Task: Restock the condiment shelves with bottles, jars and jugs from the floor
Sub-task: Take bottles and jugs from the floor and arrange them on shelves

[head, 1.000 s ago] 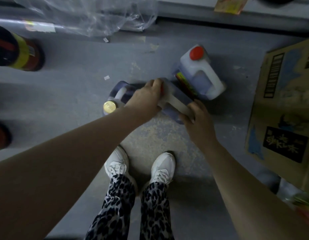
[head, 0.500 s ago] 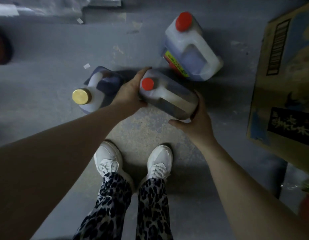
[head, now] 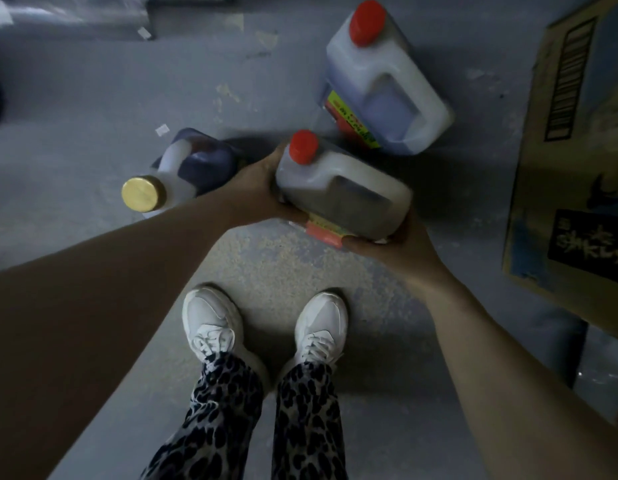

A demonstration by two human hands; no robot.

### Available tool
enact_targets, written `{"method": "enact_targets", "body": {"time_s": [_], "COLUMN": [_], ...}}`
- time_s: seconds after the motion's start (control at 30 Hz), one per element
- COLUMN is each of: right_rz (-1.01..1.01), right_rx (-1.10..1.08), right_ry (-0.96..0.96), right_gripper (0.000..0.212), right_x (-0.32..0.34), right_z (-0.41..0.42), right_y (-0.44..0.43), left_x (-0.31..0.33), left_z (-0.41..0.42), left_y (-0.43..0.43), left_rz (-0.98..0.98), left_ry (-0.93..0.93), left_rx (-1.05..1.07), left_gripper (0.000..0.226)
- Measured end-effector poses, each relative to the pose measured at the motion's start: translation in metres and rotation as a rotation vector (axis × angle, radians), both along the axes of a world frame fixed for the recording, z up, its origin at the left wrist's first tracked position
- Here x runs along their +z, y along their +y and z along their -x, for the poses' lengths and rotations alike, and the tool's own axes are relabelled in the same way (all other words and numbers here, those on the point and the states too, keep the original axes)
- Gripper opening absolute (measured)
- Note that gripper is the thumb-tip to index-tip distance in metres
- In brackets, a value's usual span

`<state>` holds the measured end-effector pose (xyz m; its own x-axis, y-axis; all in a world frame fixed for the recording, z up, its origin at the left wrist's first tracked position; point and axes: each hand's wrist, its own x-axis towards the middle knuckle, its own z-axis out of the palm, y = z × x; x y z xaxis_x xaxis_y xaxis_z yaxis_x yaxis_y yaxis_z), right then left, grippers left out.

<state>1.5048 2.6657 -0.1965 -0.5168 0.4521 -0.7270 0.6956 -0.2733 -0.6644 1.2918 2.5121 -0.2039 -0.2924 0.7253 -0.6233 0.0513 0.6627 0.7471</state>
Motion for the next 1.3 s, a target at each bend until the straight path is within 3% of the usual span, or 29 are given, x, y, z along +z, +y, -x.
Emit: {"method": "enact_targets", "body": {"time_s": [0.17,0.27,0.4,0.5,0.73,0.87,1.1,1.3], "right_rz": [0.28,0.342,0.363,0.354,0.33,0.296,0.253,0.226], "right_rx": [-0.129,-0.137,-0.198,-0.24,-0.231,-0.198,-0.137,-0.175], "right_ry": [-0.01,-0.056,-0.095,-0.069,0.049,0.085,0.148,0.101], "right_gripper": [0.083,0.069,0.069,0.055,0.049,0.058,0.037,0.043], "right_x": [0.025,0.04,0.068,0.096,0.171,0.227,0.336,0.421], "right_z": [-0.007,-0.011,-0.007,0.002,0.032,0.049,0.069,0.08], "right_y": [-0.003,-0.009,-0.022,-0.027,-0.024,-0.021,-0.02,-0.032], "left_x": [0.026,0.048,0.079,0.106,0.179,0.236,0.349,0.441], "left_z": [-0.018,-0.041,-0.051,-0.045,-0.027,-0.016,0.001,0.006], "left_y": [-0.014,-0.024,-0.022,-0.019,-0.016,-0.017,-0.022,-0.032], "left_rz": [0.207,0.178,0.171,0.183,0.182,0.144,0.096,0.049], "left_ry": [-0.3,-0.396,-0.525,-0.525,-0.447,-0.442,-0.397,-0.308], "left_rx": [0.048,0.256,0.418,0.461,0.566,0.588,0.577,0.531], "left_gripper": [0.084,0.05,0.047,0.062,0.082,0.087,0.05,0.047]}}
